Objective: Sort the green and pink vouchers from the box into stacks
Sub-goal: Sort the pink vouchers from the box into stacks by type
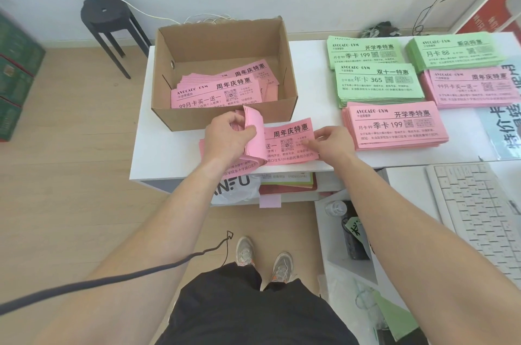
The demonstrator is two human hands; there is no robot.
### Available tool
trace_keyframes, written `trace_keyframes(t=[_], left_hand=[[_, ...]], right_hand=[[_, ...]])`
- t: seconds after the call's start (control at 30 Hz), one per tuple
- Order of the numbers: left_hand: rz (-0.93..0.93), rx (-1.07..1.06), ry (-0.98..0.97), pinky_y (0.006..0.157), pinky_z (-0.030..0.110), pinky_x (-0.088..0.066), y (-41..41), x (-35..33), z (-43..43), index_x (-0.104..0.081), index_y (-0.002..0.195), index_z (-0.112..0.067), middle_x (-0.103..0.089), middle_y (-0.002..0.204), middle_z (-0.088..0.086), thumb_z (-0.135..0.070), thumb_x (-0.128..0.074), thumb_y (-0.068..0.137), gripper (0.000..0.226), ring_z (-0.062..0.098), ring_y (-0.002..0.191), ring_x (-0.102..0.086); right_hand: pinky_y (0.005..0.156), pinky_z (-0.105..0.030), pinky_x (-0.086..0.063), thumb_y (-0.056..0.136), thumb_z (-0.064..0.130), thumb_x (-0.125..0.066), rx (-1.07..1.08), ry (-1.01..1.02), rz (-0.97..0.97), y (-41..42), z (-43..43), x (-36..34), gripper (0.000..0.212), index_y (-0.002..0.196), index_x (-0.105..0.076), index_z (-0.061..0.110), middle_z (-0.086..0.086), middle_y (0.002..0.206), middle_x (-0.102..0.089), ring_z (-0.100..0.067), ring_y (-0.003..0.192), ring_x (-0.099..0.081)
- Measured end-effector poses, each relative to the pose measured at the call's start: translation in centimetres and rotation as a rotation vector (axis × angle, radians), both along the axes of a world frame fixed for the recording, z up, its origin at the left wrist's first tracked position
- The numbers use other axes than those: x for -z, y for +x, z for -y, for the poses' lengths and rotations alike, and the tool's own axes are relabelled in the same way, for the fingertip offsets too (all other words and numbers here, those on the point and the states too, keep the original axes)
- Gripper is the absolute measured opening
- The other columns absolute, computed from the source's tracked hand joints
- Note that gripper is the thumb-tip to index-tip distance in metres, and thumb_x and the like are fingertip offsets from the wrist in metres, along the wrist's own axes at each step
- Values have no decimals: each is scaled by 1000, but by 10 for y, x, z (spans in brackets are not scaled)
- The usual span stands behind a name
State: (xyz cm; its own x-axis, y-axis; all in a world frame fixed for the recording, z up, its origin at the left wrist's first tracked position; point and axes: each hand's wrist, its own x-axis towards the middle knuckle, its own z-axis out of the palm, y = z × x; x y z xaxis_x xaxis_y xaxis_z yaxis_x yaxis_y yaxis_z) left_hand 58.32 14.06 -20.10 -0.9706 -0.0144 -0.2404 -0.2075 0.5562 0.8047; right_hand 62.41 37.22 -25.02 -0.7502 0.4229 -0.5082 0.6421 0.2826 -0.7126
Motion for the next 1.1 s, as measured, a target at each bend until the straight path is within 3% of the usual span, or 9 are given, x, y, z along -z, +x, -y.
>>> trace_keyframes(t=[0.1,0.17,0.23,0.37,0.47,0.57,0.67,0.87,1.1], left_hand=[[0,8,-53,68,25,-43,-5,-8,5,-65,74,-28,-64,83,-17,-24,-75,78,12,8,79,-57],[-7,22,-65,62,16,-40,-6,-13,7,-66,77,-26,-67,88,-12,-22,-75,78,10,2,74,-55],[-10,26,-78,59,12,-37,-6,-18,10,-69,80,-23,-69,92,-11,-19,-74,79,6,-3,74,-54],[-16,41,-118,58,12,-37,-6,-28,15,-65,72,-27,-67,86,-11,-17,-72,78,13,-2,72,-54],[-26,59,-152,58,15,-36,-7,-36,17,-62,68,-26,-62,80,-15,-16,-71,78,16,0,71,-54],[-46,78,-173,59,16,-37,-7,-42,18,-63,68,-26,-62,78,-13,-15,-71,78,16,7,73,-55],[-51,89,-194,67,27,-41,-6,-45,18,-66,72,-23,-65,81,-8,-14,-71,79,13,11,76,-57],[-80,101,-200,69,31,-44,-4,-43,24,-70,77,-12,-66,80,-2,-13,-71,75,2,19,77,-57],[-81,103,-200,66,27,-38,3,-47,23,-62,66,-22,-59,73,-16,-12,-71,76,17,12,74,-55]], right_hand=[[67,-40,-64,90,17,-78,-11,8,-9,-1,-2,-4,13,90,-65,13,-7,93,-75,-24,83,-75],[66,-40,-64,95,21,-71,-44,70,-8,0,-4,-7,12,90,-63,15,-6,96,-72,-25,82,-74],[77,-43,-62,97,23,-67,-72,160,-31,0,-6,-11,9,96,-63,15,-2,99,-69,-26,86,-71],[77,-29,-40,101,24,-61,-121,328,-96,0,-12,-27,16,112,-65,12,1,103,-61,-20,92,-56],[78,-30,-39,103,26,-57,-132,356,-162,0,-18,-39,14,110,-62,15,2,103,-62,-19,92,-56],[76,-38,-51,104,26,-57,-90,275,-257,0,-22,-52,9,103,-56,17,2,99,-65,-22,89,-65],[66,-43,-63,103,22,-58,91,123,-358,2,-28,-64,9,96,-54,18,-6,97,-69,-25,81,-72],[65,-37,-64,102,19,-59,374,-56,-402,11,-49,-66,5,103,-59,15,-5,103,-70,-24,88,-73],[58,-33,-62,103,21,-58,401,-78,-366,19,-56,-54,13,111,-59,11,-10,107,-71,-24,85,-74]])
